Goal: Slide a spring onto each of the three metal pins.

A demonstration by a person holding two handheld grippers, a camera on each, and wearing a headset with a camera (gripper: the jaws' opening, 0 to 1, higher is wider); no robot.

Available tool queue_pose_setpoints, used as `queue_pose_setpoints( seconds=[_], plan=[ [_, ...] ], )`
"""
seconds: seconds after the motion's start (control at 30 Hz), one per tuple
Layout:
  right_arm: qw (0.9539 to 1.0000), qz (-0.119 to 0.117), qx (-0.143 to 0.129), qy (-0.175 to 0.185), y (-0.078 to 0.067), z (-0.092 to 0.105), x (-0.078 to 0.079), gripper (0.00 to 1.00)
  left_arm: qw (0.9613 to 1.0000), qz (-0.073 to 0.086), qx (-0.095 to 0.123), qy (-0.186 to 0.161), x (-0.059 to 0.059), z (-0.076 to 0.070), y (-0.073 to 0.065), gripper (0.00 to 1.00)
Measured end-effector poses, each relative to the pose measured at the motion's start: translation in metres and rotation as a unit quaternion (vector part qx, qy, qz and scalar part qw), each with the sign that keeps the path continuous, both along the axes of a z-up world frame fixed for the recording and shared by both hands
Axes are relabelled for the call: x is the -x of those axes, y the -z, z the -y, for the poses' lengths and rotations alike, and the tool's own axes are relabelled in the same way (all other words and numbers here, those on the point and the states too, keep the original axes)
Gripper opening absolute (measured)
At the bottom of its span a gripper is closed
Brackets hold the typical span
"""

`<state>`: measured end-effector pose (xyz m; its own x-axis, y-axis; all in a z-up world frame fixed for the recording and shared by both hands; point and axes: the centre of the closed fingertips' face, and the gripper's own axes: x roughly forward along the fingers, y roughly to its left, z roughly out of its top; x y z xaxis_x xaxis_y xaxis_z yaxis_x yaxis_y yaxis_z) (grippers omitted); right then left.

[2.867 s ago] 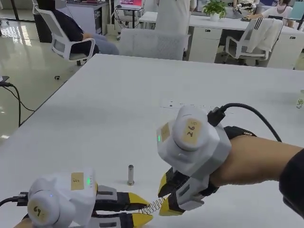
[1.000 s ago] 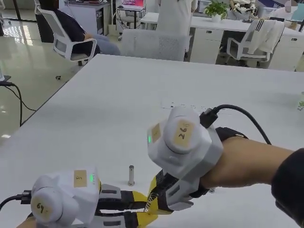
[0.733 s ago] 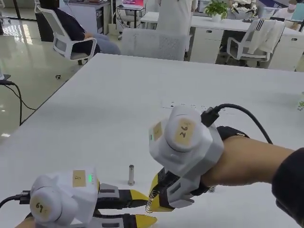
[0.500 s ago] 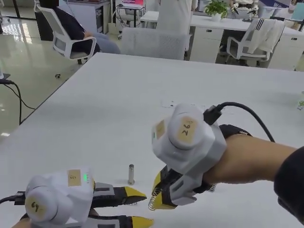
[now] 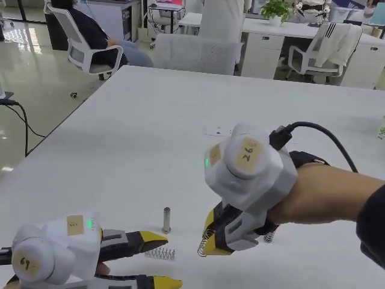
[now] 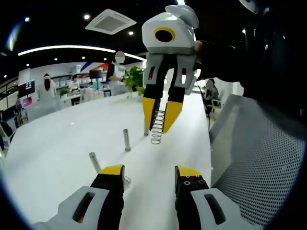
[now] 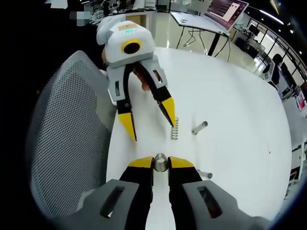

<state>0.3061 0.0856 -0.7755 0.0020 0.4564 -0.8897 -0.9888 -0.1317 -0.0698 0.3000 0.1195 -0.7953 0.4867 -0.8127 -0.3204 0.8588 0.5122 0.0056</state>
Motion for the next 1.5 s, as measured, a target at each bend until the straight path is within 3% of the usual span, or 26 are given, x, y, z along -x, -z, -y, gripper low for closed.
queue_pose_setpoints(
  seconds=[0.4, 0.83, 1.17, 1.5],
  plan=[
    [0.9997, 0.008, -0.005, 0.022, -0.01, 0.011, -0.018, 0.08, 0.9994, 0.0, 0.002, -0.035, -0.006, -0.016, 0.001, 0.48],
    [0.9987, 0.024, 0.014, 0.042, -0.02, 0.029, -0.044, 0.08, 0.9989, 0.0, 0.004, -0.047, -0.007, -0.023, 0.002, 0.5],
    [0.9975, 0.034, 0.027, 0.056, -0.018, 0.037, -0.069, 0.08, 0.9985, 0.003, 0.004, -0.054, -0.008, -0.027, 0.001, 0.51],
    [0.9971, 0.033, 0.029, 0.062, -0.016, 0.036, -0.078, 0.08, 0.9977, 0.002, 0.004, -0.068, -0.011, -0.033, 0.002, 0.54]
  ],
)
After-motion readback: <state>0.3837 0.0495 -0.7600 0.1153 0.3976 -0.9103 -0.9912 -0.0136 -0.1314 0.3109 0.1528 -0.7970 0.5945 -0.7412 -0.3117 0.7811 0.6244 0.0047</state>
